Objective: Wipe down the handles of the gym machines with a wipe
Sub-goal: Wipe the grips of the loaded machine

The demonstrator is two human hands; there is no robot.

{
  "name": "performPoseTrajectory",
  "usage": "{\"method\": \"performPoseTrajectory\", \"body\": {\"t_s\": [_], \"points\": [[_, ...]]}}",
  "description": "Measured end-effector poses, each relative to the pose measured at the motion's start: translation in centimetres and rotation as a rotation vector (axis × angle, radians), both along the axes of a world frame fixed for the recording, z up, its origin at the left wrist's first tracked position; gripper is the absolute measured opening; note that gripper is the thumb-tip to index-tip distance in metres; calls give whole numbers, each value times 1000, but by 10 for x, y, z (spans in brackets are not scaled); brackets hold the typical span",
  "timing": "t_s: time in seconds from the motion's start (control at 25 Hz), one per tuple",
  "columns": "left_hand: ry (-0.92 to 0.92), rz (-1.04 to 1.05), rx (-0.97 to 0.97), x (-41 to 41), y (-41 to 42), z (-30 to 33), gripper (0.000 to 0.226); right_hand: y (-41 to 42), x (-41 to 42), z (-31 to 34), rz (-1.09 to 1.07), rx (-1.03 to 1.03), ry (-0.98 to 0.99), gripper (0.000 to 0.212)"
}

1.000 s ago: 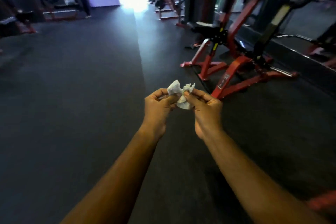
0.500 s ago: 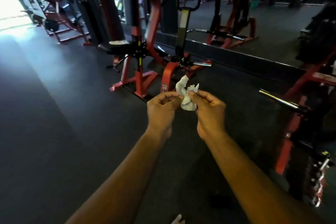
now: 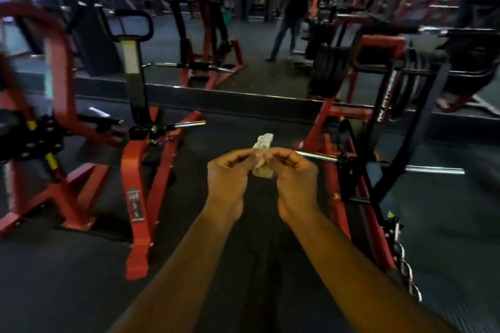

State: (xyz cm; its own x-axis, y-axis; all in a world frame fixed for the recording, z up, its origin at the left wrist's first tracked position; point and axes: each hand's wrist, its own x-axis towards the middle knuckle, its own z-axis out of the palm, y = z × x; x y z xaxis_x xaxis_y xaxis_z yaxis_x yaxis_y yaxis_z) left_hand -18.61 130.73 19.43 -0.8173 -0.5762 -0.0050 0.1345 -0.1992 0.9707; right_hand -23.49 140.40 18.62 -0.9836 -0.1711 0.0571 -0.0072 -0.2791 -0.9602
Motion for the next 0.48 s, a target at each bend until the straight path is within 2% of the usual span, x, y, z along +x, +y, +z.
{"method": "performPoseTrajectory", "body": {"t_s": [0.12, 0.28, 0.48], "points": [[-11, -131, -30, -79, -41, -2, 13, -32, -66, -3, -119, -40, 15, 19], [-40, -300, -122, -185, -94, 9, 17, -80, -143, 13, -315, 25, 15, 22], [-1, -478, -119, -300, -99, 43, 19, -95, -229, 41, -535, -38, 9, 18]]}}
